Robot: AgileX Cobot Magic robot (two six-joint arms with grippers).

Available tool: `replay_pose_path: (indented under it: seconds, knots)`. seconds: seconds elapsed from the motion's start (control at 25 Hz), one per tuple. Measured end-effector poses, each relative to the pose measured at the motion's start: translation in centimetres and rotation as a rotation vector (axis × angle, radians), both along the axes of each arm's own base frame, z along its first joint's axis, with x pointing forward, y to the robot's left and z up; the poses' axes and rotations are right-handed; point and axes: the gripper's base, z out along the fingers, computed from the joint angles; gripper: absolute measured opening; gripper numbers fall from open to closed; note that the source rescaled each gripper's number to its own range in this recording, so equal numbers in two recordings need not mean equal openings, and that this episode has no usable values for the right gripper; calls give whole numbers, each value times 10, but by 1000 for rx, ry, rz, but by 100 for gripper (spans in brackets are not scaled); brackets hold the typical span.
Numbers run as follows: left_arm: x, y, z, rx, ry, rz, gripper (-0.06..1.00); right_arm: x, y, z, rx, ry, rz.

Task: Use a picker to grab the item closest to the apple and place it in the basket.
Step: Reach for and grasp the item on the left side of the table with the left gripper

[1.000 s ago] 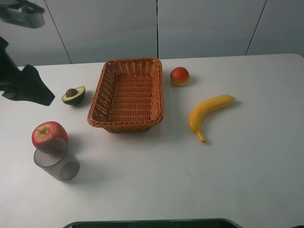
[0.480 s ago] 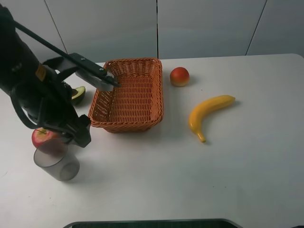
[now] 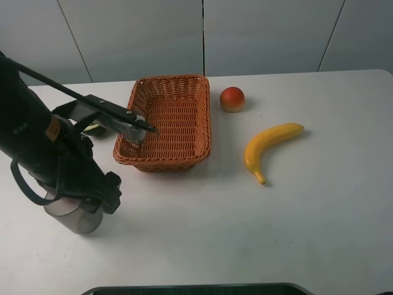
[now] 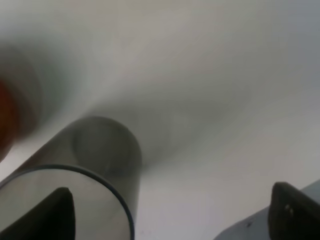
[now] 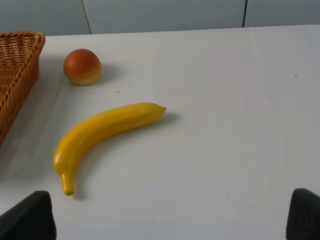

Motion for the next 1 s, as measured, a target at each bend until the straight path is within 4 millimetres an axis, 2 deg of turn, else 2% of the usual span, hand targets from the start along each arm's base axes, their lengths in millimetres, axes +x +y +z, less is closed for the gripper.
replay_pose_path:
  seconds: [0.12,0.36,0.68,1.0]
  knots:
    - [-1,1,3,-21,-10,50,99,0,0,0,0,0,0]
    - [-6,6,-7,-20,7,131,99,0,0,0,0,0,0]
    - [-5,9,-8,1,-19,184,99,0,0,0,0,-2,0]
    - [-18,9,-26,13,-57,192,99,0,0,0,0,-2,0]
